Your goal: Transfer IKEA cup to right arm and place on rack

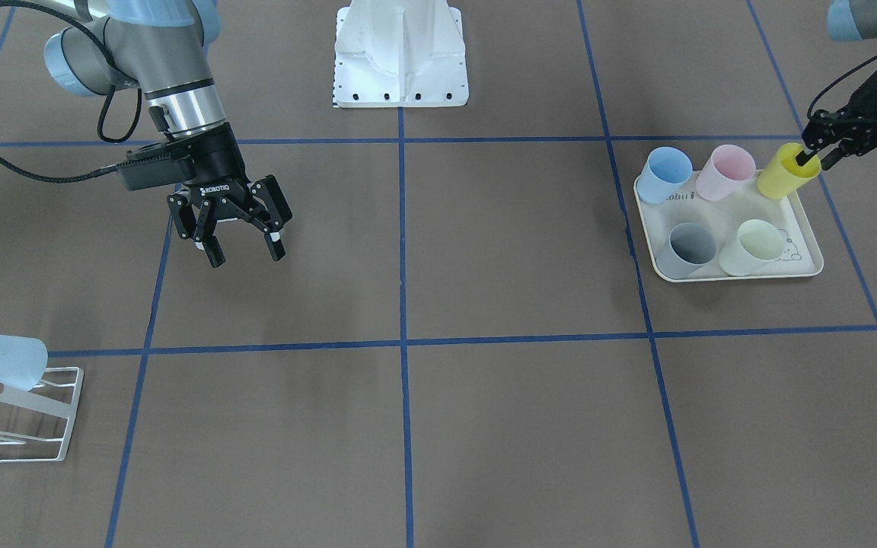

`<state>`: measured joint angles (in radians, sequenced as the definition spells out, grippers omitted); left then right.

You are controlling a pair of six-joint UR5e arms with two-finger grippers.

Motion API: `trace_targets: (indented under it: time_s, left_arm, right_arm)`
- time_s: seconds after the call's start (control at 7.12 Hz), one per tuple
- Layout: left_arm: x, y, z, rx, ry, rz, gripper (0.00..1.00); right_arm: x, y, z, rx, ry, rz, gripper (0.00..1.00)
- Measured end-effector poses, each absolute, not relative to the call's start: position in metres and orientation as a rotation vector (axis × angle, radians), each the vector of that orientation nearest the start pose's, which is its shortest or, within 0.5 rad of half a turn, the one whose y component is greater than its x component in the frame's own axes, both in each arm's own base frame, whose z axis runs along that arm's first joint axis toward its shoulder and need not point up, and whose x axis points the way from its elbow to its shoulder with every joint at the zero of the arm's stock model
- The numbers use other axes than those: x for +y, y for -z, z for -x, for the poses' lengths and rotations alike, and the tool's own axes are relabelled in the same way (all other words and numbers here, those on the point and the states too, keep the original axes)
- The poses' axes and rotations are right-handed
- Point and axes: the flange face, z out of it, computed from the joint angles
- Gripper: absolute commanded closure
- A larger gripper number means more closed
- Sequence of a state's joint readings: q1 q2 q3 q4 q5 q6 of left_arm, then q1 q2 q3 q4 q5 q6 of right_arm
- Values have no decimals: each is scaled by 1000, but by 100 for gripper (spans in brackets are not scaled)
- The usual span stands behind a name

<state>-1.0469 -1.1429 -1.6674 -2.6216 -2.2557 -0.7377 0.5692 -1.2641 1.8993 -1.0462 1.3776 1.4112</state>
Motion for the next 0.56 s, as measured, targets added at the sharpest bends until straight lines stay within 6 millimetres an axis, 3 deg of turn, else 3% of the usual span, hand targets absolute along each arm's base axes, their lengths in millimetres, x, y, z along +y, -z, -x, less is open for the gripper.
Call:
trace_targets:
  time_s: [0.42, 0.56]
  left_arm:
    - [-310, -667, -104, 935, -73, -168, 100]
    - [-308, -655, -100, 949, -76, -184, 100]
  right_arm:
    - [-437, -277, 404, -1038, -472, -580, 0]
    - [-437, -273, 406, -1044, -474, -586, 0]
